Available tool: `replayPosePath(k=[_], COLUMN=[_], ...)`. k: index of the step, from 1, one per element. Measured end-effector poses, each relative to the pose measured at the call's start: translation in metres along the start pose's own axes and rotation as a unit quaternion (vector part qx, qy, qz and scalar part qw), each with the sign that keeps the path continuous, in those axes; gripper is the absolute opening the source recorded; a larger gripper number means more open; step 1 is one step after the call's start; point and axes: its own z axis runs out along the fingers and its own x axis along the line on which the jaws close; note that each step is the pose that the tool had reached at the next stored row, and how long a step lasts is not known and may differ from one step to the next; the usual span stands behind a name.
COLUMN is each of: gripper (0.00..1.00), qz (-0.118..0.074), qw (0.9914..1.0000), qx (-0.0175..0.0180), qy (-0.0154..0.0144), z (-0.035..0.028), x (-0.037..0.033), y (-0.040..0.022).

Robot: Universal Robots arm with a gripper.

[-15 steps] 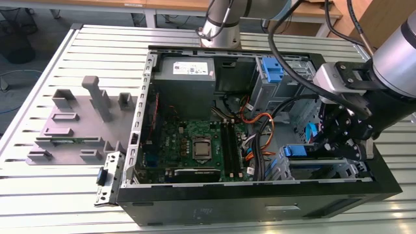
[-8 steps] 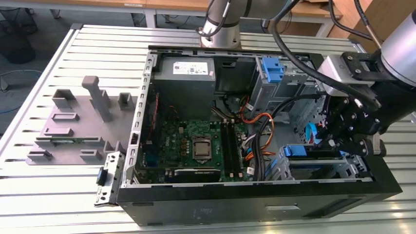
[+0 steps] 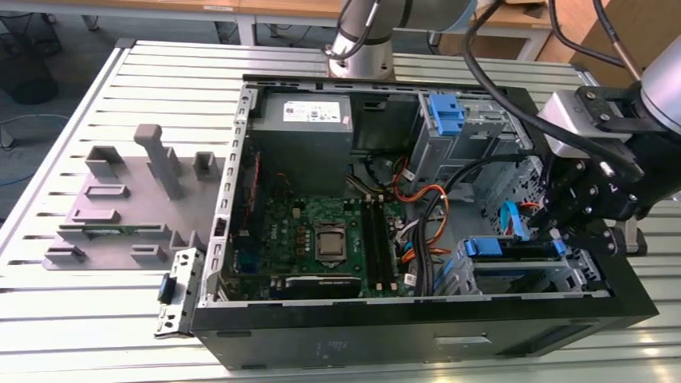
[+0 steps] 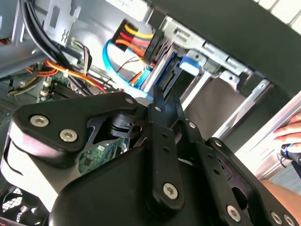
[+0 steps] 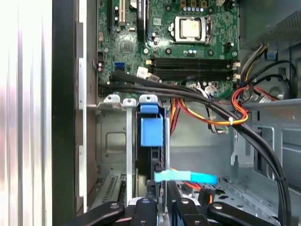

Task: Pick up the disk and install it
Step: 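Insert the first disk wire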

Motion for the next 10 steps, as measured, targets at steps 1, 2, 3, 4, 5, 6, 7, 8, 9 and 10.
replayPosePath(k=[1,2,3,4,5,6,7,8,9,10], gripper=[0.24,0.24,0.24,0.24,0.24,0.24,0.24,0.24,0.24,0.24], qz=[0.0,0.0,0.0,0.0,0.0,0.0,0.0,0.0,0.0,0.0], qw=[1.0,1.0,1.0,1.0,1.0,1.0,1.0,1.0,1.0,1.0], qx=[0.0,0.0,0.0,0.0,0.0,0.0,0.0,0.0,0.0,0.0], qy=[0.0,0.0001,0.0001,0.0001,0.0001,0.0,0.0001,0.0,0.0001,0.0001], z=[0.0,-0.0001,-0.0001,-0.0001,-0.0002,-0.0002,-0.0002,-0.0001,-0.0004,-0.0008], x=[0.0,-0.0001,-0.0001,-0.0002,-0.0003,-0.0003,-0.0003,-0.0003,-0.0003,-0.0003], y=[-0.0023,-0.0043,-0.0062,-0.0078,-0.0085,-0.0086,-0.0086,-0.0086,-0.0086,-0.0087])
